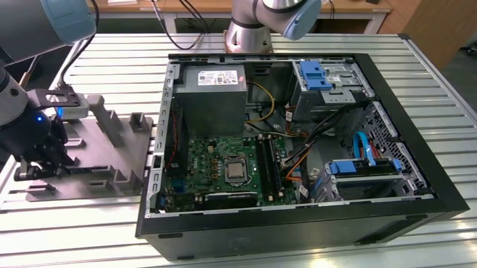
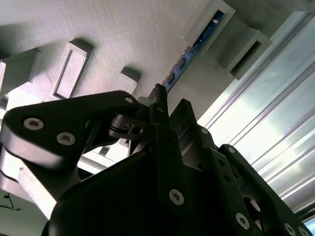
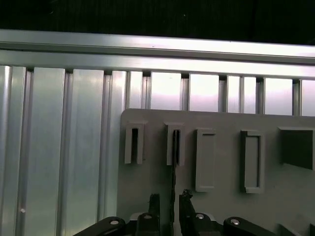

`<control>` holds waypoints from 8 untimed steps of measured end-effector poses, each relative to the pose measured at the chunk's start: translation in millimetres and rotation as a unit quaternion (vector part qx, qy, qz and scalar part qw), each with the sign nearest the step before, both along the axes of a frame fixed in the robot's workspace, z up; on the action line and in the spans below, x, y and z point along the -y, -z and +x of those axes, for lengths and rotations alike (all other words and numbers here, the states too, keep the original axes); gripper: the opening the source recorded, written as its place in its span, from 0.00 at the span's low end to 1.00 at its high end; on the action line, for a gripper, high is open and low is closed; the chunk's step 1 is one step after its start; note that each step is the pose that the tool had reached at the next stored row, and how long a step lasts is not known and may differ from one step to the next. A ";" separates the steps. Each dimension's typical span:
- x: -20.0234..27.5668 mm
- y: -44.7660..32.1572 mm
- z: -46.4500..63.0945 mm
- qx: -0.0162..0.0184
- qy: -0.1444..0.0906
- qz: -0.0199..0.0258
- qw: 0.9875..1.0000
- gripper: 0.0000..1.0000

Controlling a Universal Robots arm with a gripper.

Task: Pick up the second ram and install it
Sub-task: 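Pick up the second ram and move it above second insertion slot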

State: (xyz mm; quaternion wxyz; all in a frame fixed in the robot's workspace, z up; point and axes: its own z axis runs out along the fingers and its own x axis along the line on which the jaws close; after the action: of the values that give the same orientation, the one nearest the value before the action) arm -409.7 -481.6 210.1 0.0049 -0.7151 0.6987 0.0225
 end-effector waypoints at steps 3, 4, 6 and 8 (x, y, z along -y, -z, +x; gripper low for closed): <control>-0.7 3.9 0.0 0.000 0.000 0.000 1.000 0.30; -1.3 5.7 0.0 0.000 0.000 0.000 1.000 0.30; -2.6 9.4 0.0 0.000 0.000 0.000 1.000 0.30; -2.9 12.9 0.1 -0.001 0.001 0.000 1.000 0.30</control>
State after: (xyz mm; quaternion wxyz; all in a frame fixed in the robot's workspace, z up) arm -409.7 -478.8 197.1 0.0045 -0.7146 0.6991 0.0230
